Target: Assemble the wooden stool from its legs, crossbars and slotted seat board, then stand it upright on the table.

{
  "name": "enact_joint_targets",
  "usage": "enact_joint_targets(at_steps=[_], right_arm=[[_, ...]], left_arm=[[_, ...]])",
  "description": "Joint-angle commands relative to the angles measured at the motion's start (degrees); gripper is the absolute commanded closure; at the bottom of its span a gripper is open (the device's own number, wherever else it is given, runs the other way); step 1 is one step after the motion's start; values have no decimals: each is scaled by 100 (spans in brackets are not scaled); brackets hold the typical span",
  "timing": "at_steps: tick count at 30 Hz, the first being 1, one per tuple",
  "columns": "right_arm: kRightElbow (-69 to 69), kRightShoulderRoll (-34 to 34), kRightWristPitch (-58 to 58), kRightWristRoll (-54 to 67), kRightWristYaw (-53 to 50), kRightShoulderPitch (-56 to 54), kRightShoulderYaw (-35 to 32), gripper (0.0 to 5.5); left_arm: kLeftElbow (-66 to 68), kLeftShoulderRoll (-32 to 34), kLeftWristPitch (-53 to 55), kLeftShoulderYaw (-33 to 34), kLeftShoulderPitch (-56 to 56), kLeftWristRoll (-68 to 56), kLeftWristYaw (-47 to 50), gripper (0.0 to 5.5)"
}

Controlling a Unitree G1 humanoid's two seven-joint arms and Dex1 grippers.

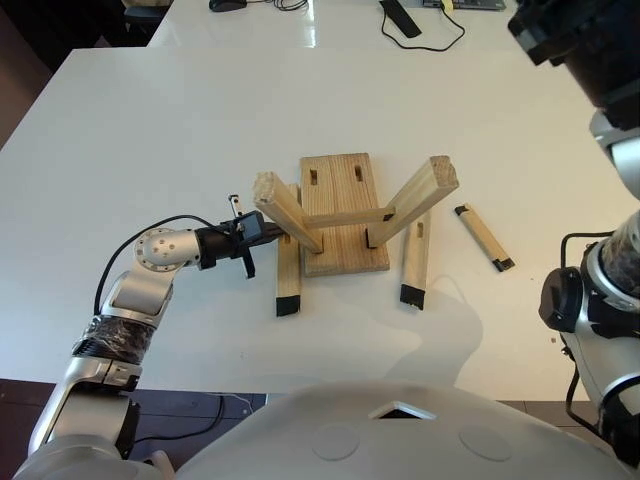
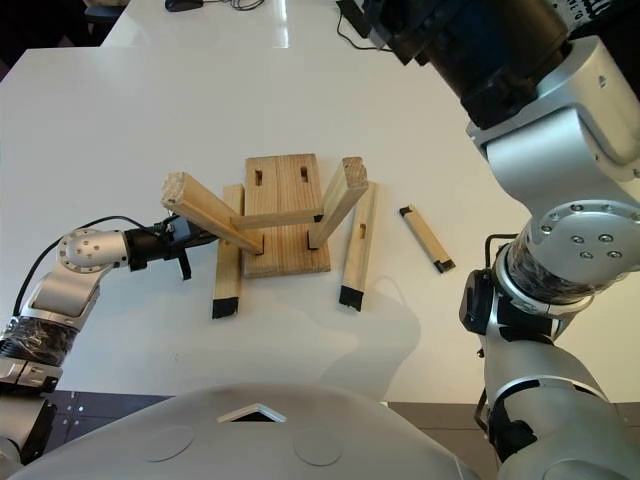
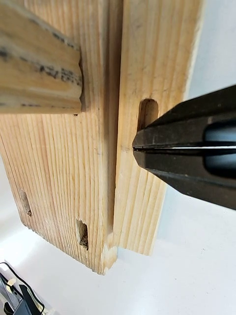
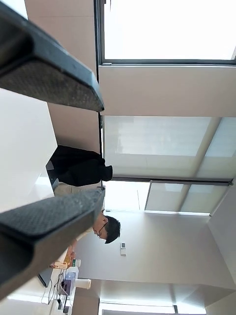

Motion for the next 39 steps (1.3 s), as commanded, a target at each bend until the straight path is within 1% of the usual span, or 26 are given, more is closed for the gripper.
enact_joint_targets(at_steps=[1, 2, 3, 5, 10, 18, 20, 21, 23, 24, 26, 27, 28, 29, 30, 32, 35, 39], right_arm=[[130, 84, -438, -1565, 535, 2022, 1645, 268], [303, 18, -651, -2029, 728, 2495, 2109, 268], [413, -35, -830, -2390, 908, 2806, 2432, 268], [475, 24, -1005, -2589, 1088, 2894, 2547, 268], [424, 272, -1033, -2061, 995, 1781, 1800, 268], [299, 85, -659, -387, 298, -94, 515, 268], [232, 32, -682, 45, 175, -263, 332, 268], [161, 27, -682, 151, 202, -127, 342, 268], [33, 5, -631, -124, 375, 525, 632, 268], [54, 46, -647, -384, 497, 977, 908, 268], [441, 124, -874, -1261, 810, 2050, 1830, 268], [645, 116, -1010, -1697, 970, 2410, 2275, 268], [830, 122, -1120, -2040, 1121, 2627, 2641, 268], [934, 158, -1197, -2274, 1207, 2708, 2833, 268], [973, 211, -1248, -2384, 1249, 2658, 2873, 268], [942, 343, -1296, -2282, 1241, 2271, 2587, 268], [760, 421, -1238, -1803, 1025, 1572, 1859, 268], [650, 216, -1142, -939, 729, 731, 785, 268]], left_arm=[[73, 83, 131, -169, 93, 206, -155, 550], [63, 86, 132, -201, 82, 205, -197, 550], [61, 93, 128, -228, 71, 209, -232, 550], [64, 107, 125, -248, 58, 220, -260, 550], [77, 118, 130, -240, 107, 247, -222, 550], [57, 114, 136, -265, 194, 295, -140, 550], [83, 120, 119, -273, 204, 312, -126, 550], [89, 123, 116, -279, 209, 316, -126, 550], [110, 124, 107, -313, 172, 321, -155, 550], [116, 125, 104, -327, 158, 319, -166, 550], [145, 123, 94, -363, 105, 318, -201, 550], [156, 122, 90, -375, 88, 317, -213, 550], [161, 124, 86, -384, 77, 315, -226, 550], [171, 124, 80, -395, 60, 314, -243, 550], [187, 122, 72, -407, 37, 314, -258, 550], [185, 125, 77, -413, 29, 305, -261, 550], [183, 120, 65, -417, 47, 308, -248, 550], [100, 98, 83, -409, 174, 331, -165, 550]])
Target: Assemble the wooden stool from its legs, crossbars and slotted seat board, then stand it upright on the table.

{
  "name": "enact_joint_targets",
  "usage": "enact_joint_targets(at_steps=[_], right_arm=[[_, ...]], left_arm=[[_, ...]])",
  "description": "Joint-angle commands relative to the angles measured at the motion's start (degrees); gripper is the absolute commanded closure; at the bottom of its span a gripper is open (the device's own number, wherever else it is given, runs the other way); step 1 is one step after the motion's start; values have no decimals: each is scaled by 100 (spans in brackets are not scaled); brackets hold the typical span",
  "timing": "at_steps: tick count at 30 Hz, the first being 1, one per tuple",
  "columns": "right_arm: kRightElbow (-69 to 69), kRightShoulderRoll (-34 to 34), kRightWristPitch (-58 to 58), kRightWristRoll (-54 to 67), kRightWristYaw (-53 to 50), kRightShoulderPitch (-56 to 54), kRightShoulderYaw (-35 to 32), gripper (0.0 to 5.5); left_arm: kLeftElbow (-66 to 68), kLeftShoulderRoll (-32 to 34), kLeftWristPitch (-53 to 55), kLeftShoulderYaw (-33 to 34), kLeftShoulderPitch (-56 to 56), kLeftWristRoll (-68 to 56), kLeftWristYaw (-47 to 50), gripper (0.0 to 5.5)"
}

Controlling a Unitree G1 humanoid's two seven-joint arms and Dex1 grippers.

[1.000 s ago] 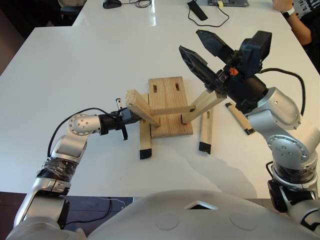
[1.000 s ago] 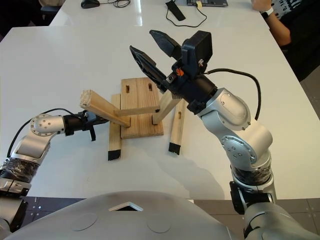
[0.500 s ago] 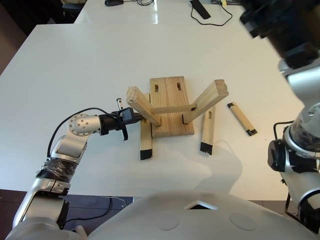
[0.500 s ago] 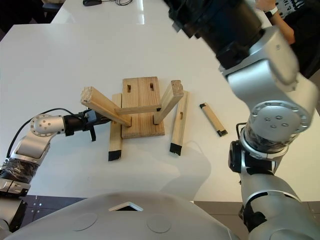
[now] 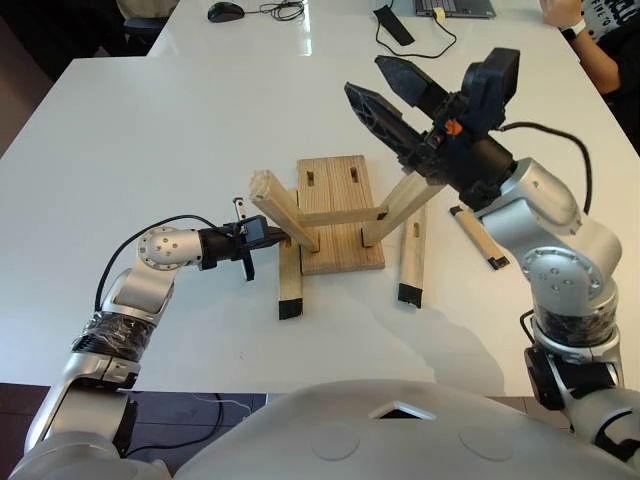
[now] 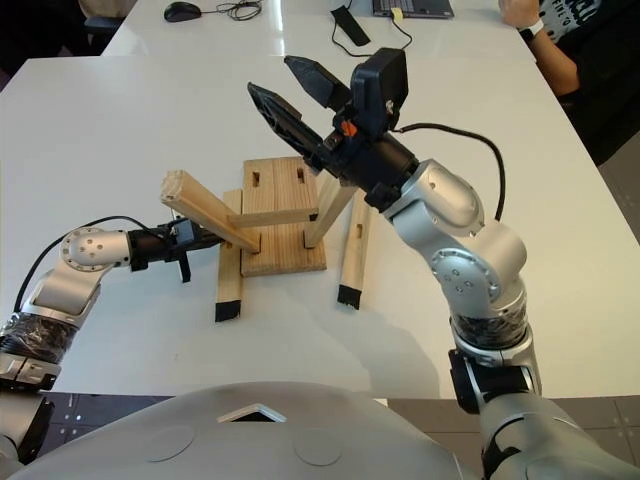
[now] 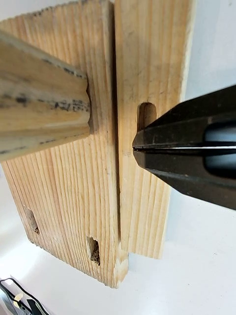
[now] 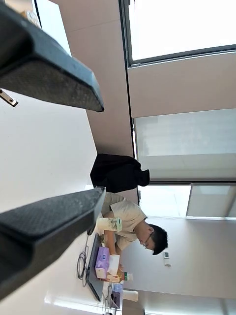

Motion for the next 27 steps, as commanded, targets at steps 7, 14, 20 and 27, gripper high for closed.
enact_joint_targets(at_steps=[7, 14, 20, 27], right_arm=[[1375, -708, -236, -306, 79, -256, -1706, 268], [1951, 97, -661, -1942, 382, 1564, 84, 268], [2320, 129, -764, -2813, 542, 2140, 531, 268], [2986, -772, -725, -3880, 1166, 2529, 818, 268]], left_arm=[[43, -10, 133, -232, 304, 268, -2, 550], [270, -102, -133, -474, 221, 607, 130, 550], [939, 30, -601, -629, 49, 1196, 492, 550], [2517, 487, -1150, -823, -364, 2028, 1073, 550]])
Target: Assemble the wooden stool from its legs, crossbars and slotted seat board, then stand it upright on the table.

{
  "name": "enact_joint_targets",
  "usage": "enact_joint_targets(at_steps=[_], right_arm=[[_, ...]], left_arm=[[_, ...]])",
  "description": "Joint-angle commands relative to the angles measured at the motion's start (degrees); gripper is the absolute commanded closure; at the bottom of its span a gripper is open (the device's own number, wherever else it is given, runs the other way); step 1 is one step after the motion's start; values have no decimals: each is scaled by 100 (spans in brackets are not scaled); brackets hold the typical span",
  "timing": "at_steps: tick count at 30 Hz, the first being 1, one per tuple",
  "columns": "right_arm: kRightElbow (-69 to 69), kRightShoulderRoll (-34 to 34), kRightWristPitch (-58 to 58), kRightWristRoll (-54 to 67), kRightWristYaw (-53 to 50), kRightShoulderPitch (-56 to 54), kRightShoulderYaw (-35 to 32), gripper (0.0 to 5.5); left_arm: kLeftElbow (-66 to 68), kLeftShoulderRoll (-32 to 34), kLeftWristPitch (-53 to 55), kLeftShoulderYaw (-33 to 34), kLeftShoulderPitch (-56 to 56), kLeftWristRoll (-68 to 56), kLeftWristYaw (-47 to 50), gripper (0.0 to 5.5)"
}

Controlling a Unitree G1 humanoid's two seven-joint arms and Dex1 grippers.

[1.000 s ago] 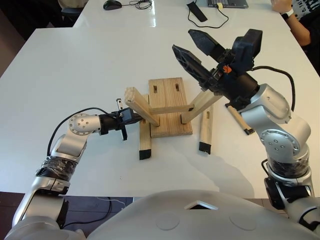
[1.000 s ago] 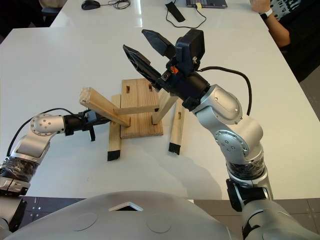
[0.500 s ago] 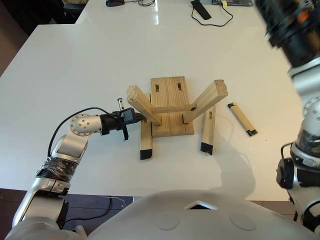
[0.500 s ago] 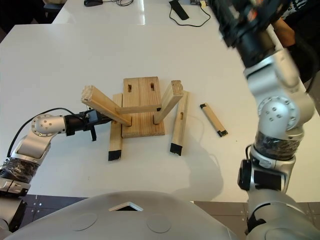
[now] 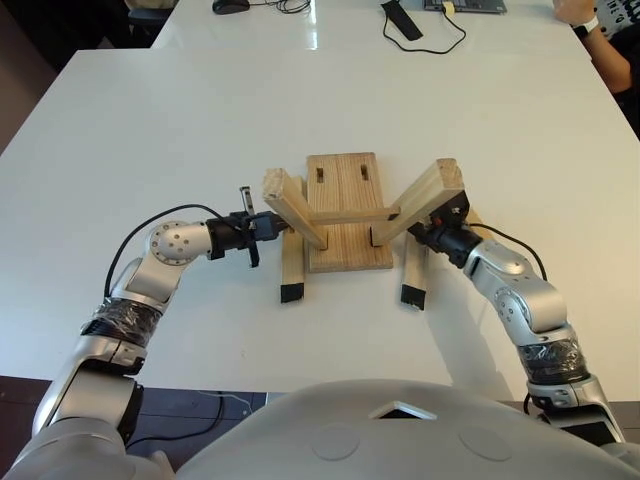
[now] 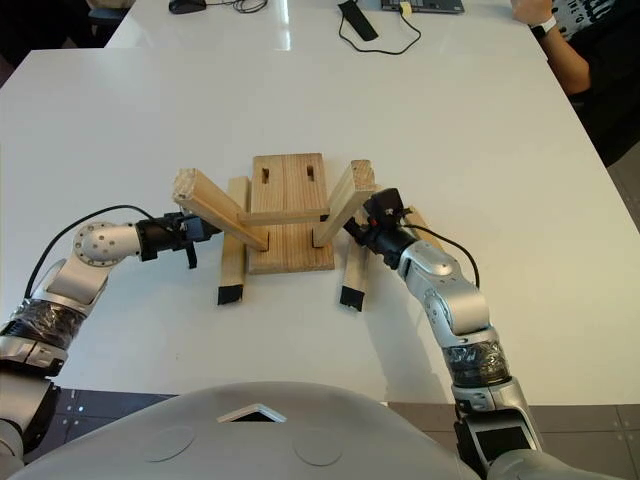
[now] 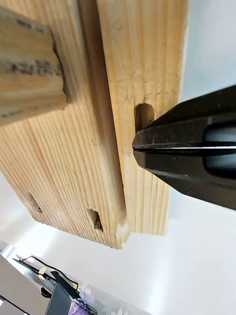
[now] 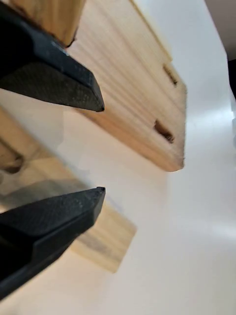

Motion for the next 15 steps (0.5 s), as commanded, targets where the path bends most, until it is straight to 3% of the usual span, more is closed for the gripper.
enact_joint_targets(at_steps=[1, 9, 15], right_arm=[[449, -747, 13, -703, 439, 272, 199, 268], [500, -1775, -493, -905, 1147, 712, -460, 268], [234, -1902, -598, -894, 1272, 649, -892, 268]], left_arm=[[1673, 488, 147, -482, 135, 1176, 180, 550], [2422, 635, -356, -395, -105, 805, -5, 550], [1866, 407, -164, -71, -183, -169, -539, 550]])
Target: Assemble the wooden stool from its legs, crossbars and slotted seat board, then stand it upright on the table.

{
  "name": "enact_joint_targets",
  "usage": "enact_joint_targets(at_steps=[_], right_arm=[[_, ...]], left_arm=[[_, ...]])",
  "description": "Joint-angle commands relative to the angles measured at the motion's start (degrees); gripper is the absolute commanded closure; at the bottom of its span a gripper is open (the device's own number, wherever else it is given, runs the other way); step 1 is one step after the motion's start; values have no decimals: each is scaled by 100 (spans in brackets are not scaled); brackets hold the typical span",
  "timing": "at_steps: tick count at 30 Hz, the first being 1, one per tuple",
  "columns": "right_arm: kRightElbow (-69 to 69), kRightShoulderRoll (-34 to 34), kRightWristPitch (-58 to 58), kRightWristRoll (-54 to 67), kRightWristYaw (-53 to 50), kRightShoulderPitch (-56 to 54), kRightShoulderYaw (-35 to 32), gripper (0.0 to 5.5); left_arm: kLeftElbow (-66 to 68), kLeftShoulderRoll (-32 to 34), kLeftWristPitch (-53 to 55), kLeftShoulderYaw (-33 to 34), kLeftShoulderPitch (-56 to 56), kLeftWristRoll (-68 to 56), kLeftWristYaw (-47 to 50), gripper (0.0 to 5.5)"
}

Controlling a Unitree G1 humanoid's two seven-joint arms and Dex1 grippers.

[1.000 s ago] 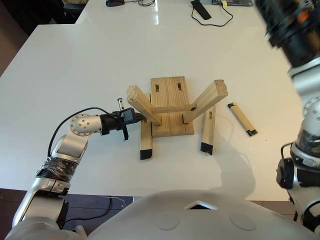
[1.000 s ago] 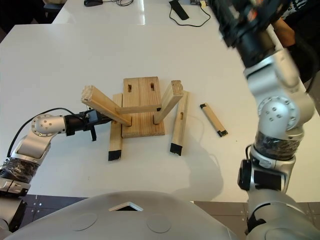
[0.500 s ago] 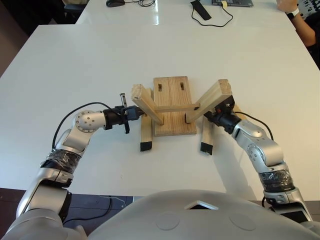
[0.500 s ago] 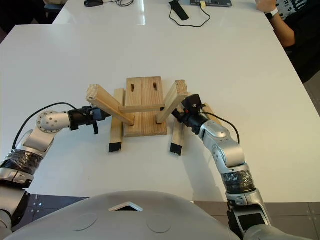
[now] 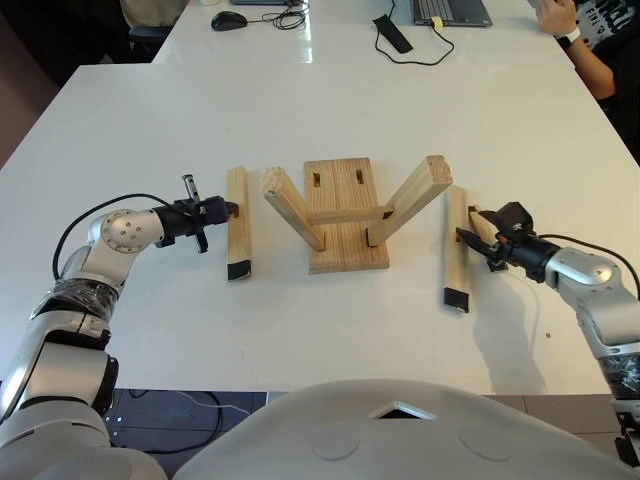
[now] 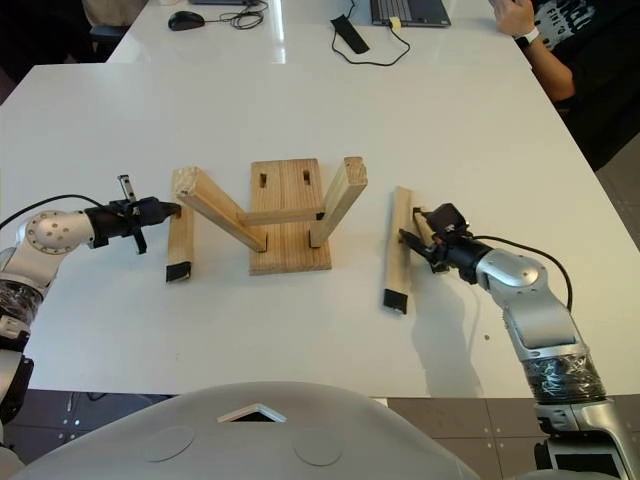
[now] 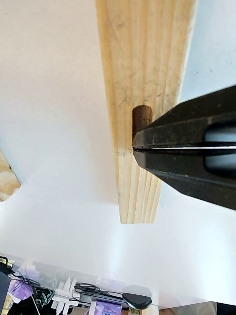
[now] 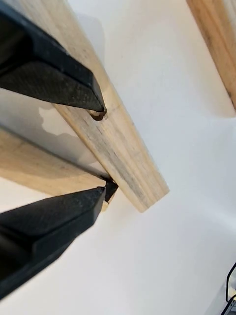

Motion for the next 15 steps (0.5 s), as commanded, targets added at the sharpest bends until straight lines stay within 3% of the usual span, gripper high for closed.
enact_joint_targets(at_steps=[1, 9, 15], right_arm=[[-498, 0, 221, 31, 133, 130, -136, 268], [-2760, -429, 825, 741, 906, 400, -422, 268], [-3254, -782, 933, 849, 1695, 854, 99, 268]], left_arm=[[-386, -311, 697, -5, 465, -581, -914, 550], [-1906, -535, 1766, 363, 110, -1288, -1314, 550], [-2957, -629, 1778, 128, 204, -990, -1444, 550]])
